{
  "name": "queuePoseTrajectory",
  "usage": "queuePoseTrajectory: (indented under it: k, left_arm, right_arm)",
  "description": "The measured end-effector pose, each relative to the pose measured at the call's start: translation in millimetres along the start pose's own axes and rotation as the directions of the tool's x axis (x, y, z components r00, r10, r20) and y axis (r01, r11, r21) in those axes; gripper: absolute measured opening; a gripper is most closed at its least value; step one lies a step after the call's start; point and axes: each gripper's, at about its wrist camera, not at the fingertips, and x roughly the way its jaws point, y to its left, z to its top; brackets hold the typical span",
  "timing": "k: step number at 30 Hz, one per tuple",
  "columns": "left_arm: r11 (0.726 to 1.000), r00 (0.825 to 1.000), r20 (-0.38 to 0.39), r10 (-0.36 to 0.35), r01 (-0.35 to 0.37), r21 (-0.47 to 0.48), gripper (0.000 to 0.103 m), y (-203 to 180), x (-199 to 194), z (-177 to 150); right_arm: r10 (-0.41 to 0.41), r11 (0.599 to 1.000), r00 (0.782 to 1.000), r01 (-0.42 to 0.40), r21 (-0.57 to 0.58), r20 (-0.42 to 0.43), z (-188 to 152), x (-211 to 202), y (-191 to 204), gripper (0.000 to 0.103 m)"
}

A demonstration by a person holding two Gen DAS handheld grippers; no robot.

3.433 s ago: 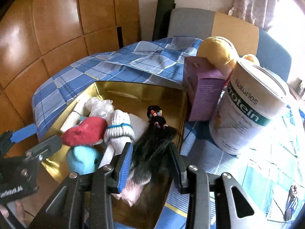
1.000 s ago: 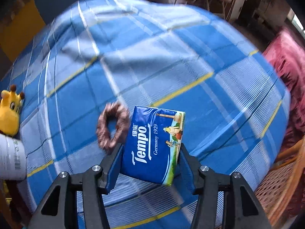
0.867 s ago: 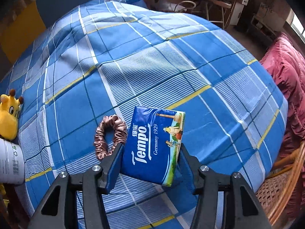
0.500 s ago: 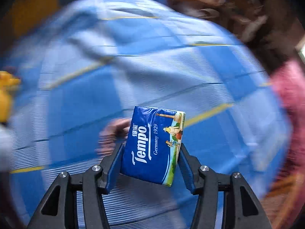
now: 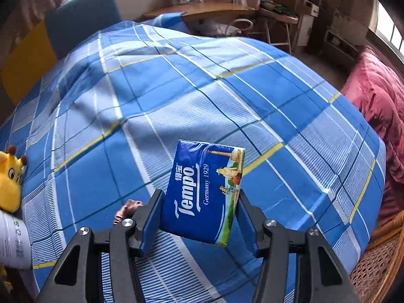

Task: Organize soft objects
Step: 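Grasp the blue Tempo tissue pack with the right tool while the left tool grasps the brown scrunchie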

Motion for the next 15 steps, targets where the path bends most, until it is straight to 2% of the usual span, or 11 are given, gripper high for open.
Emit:
queuePoseTrajectory:
  k: [3, 7, 9, 11, 15]
  left_arm:
    - [0.998, 0.998, -0.033, -0.055, 0.054, -0.017, 0.080, -8, 22, 16]
    - [0.994, 0.992, -0.052, -0.112, 0.111, -0.026, 0.071, -23, 51, 39]
    - [0.991, 0.990, -0.057, -0.130, 0.130, -0.001, 0.053, -35, 65, 53]
    - [0.988, 0.986, -0.064, -0.151, 0.153, 0.020, 0.046, -46, 78, 65]
    - [0.980, 0.977, -0.086, -0.193, 0.197, 0.035, 0.046, -69, 109, 92]
  right_arm:
    - [0.010, 1.000, 0.999, -0.009, 0.018, -0.050, -6, 6, -3, 0.056]
    - [0.013, 0.998, 0.999, -0.010, 0.065, -0.039, -5, 7, -11, 0.056]
    - [0.028, 0.996, 0.999, -0.024, 0.087, -0.034, -5, 7, -14, 0.056]
    - [0.036, 0.995, 0.999, -0.033, 0.097, -0.030, -4, 6, -15, 0.056]
    - [0.062, 0.991, 0.998, -0.060, 0.119, -0.011, -5, 3, -20, 0.056]
